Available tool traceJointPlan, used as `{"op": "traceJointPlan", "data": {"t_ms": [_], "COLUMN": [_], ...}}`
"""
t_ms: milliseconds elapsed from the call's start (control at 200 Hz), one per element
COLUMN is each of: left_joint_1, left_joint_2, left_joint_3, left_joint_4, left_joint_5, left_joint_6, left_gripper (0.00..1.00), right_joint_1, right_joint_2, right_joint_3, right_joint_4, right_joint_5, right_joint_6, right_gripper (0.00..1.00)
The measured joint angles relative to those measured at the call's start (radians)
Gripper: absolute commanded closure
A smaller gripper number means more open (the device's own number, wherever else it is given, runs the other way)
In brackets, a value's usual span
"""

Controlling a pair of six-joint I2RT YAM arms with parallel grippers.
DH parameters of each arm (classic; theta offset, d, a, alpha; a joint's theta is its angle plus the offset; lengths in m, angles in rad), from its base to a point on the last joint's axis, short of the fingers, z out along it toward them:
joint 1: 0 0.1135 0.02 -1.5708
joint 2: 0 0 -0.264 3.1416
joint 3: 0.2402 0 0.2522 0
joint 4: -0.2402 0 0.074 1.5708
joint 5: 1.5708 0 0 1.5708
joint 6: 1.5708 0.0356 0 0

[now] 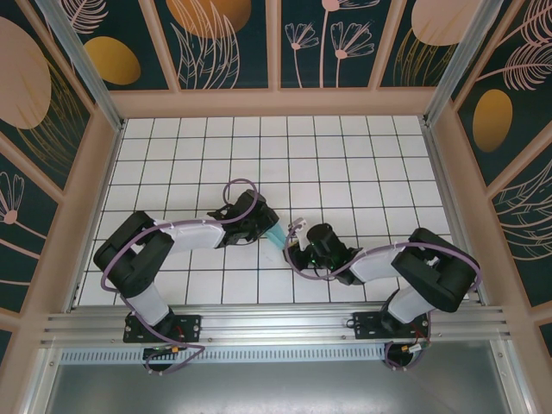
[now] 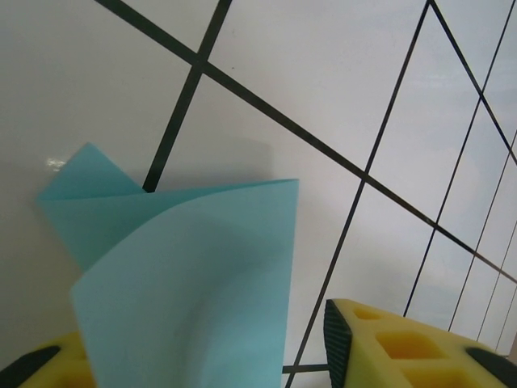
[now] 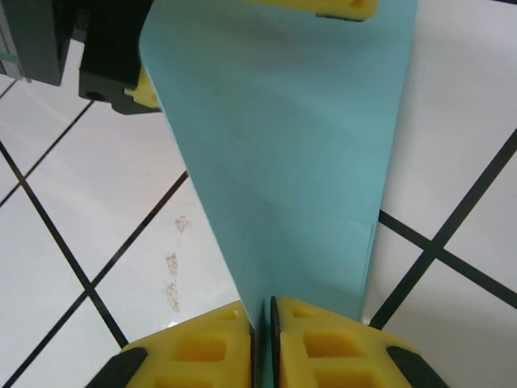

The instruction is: Fold a paper plane with a square sheet of paper (pick it up from the middle)

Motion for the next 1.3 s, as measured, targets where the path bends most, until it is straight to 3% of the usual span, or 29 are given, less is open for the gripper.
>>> {"op": "traceJointPlan", "data": {"t_ms": [185, 375, 776, 1061, 1211, 1301], "left_joint_1": [0.0, 0.0, 0.002, 0.007, 0.008, 0.009], "left_joint_2": [0.0, 0.0, 0.0, 0.0, 0.0, 0.0], "left_joint_3": [0.0, 0.0, 0.0, 0.0, 0.0, 0.0], "left_joint_4": [-0.004, -0.01, -0.01, -0.01, -0.01, -0.01], "left_joint_5": [0.0, -0.001, 0.001, 0.005, 0.004, 0.004], "left_joint_6": [0.003, 0.006, 0.011, 0.012, 0.013, 0.015], "left_gripper": [0.81, 0.92, 0.94, 0.94, 0.91, 0.87], "right_joint_1": [0.052, 0.118, 0.23, 0.258, 0.258, 0.258], "right_joint_2": [-0.026, -0.051, -0.003, 0.019, 0.025, 0.029], "right_joint_3": [0.0, -0.001, -0.001, -0.009, -0.009, -0.008], "right_joint_4": [-0.024, -0.034, -0.032, -0.005, 0.004, 0.005], "right_joint_5": [0.095, 0.22, 0.471, 0.543, 0.552, 0.55], "right_joint_6": [-0.057, -0.11, -0.219, -0.267, -0.266, -0.261], "right_gripper": [0.75, 0.69, 0.68, 0.87, 0.98, 1.0]}}
